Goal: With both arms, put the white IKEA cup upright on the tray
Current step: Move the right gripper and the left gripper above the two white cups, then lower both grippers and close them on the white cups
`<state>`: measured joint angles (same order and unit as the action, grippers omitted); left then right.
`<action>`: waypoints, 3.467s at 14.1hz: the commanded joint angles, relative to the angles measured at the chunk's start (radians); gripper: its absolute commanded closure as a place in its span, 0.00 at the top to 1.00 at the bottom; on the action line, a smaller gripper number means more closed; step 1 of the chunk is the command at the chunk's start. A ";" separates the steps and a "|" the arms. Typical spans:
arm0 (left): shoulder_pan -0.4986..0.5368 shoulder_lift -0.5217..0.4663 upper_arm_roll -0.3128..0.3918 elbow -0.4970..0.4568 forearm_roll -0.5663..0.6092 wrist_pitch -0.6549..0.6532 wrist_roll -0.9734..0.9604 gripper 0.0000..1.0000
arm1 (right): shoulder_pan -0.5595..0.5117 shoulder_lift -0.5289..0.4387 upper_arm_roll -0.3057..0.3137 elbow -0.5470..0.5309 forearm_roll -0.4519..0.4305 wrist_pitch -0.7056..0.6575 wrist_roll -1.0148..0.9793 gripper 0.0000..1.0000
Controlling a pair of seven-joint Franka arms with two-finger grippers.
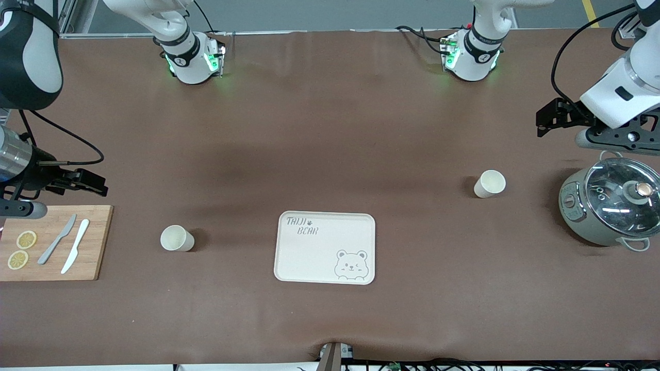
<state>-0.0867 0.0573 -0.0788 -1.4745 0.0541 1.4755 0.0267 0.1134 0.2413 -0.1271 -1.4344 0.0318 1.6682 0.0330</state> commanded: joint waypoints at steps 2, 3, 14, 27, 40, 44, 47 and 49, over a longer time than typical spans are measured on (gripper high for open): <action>0.001 0.003 0.002 0.005 -0.010 -0.012 0.002 1.00 | -0.008 -0.004 0.010 -0.001 0.000 -0.004 0.016 1.00; -0.001 0.003 0.002 0.005 -0.010 -0.012 0.002 1.00 | -0.008 -0.004 0.010 -0.001 0.000 -0.002 0.016 1.00; 0.013 -0.010 0.002 -0.153 -0.039 0.112 0.010 1.00 | -0.001 0.015 0.010 -0.001 0.000 0.019 0.016 1.00; 0.099 -0.169 0.010 -0.739 -0.077 0.630 0.147 1.00 | 0.032 0.153 0.014 -0.066 0.000 0.188 -0.002 1.00; 0.134 -0.085 0.010 -1.089 -0.077 1.196 0.211 1.00 | 0.023 0.228 0.021 -0.193 0.016 0.389 -0.128 1.00; 0.150 -0.024 0.010 -1.084 -0.077 1.272 0.242 1.00 | -0.004 0.250 0.021 -0.228 0.077 0.465 -0.231 1.00; 0.150 0.025 0.010 -1.075 -0.077 1.319 0.242 1.00 | -0.032 0.292 0.021 -0.225 0.126 0.510 -0.329 1.00; 0.150 0.067 0.011 -1.069 -0.076 1.368 0.246 1.00 | -0.052 0.309 0.021 -0.225 0.174 0.528 -0.399 1.00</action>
<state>0.0607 0.0818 -0.0676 -2.5570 -0.0024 2.7958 0.2417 0.0910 0.5355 -0.1155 -1.6622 0.1611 2.1785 -0.2922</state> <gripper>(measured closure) 0.000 0.000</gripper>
